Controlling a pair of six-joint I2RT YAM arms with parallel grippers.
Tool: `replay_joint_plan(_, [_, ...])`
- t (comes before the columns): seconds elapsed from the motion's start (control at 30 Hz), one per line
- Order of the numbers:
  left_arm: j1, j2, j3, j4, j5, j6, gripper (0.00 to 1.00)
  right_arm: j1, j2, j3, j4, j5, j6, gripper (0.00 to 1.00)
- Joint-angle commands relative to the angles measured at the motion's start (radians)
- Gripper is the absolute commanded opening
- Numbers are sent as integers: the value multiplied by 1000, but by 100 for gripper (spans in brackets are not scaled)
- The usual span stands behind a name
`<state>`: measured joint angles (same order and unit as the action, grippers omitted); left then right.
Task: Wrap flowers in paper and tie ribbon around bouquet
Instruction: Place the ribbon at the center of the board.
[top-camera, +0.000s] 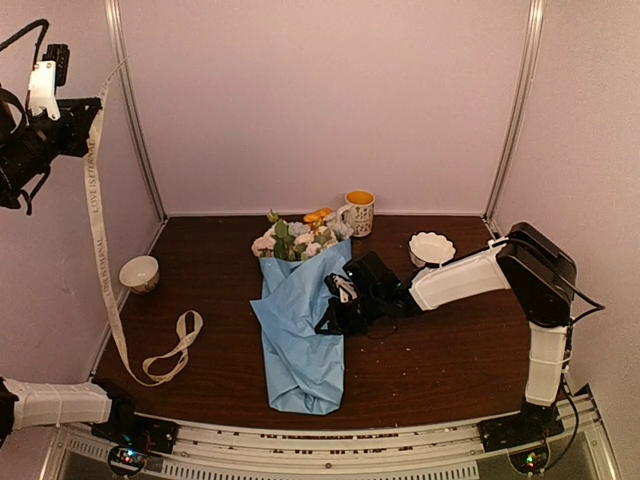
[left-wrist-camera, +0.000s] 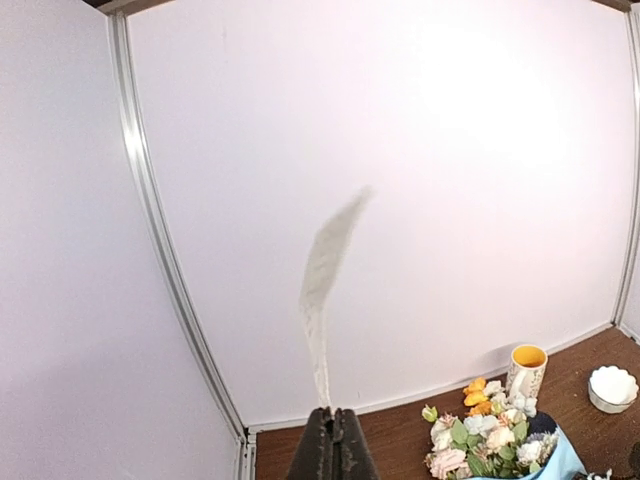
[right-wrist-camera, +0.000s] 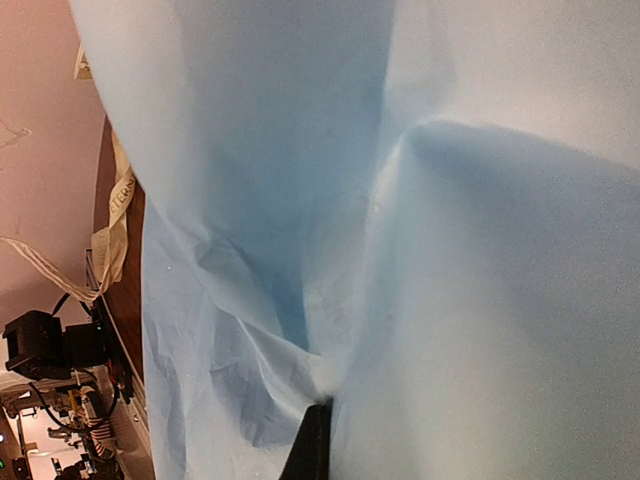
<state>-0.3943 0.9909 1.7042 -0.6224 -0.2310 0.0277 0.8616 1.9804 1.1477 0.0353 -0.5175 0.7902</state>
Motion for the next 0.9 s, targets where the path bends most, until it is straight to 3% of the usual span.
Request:
replay_joint_plan(0.0, [-1, 49, -50, -54, 62, 12, 0, 1, -8, 27, -9, 7, -12, 0])
replay_joint_plan(0.13, [-88, -26, -295, 93, 343, -34, 0, 1, -1, 30, 2, -2, -2, 0])
replay_joint_plan(0.2, [-183, -49, -415, 166, 358, -39, 0, 1, -5, 29, 1, 7, -4, 0])
replay_joint_plan(0.37, [-468, 52, -539, 178, 478, -5, 0, 1, 3, 42, -15, 9, -10, 0])
replay_joint_plan(0.5, [-683, 213, -538, 148, 573, 48, 0, 1, -1, 49, -25, 8, -12, 0])
replay_joint_plan(0.6, [-737, 349, -526, 138, 656, 48, 0, 1, -3, 57, -18, -6, 0, 0])
replay_joint_plan(0.87, [-891, 609, -346, -31, 658, 185, 0, -1, -11, 89, -28, -38, 16, 0])
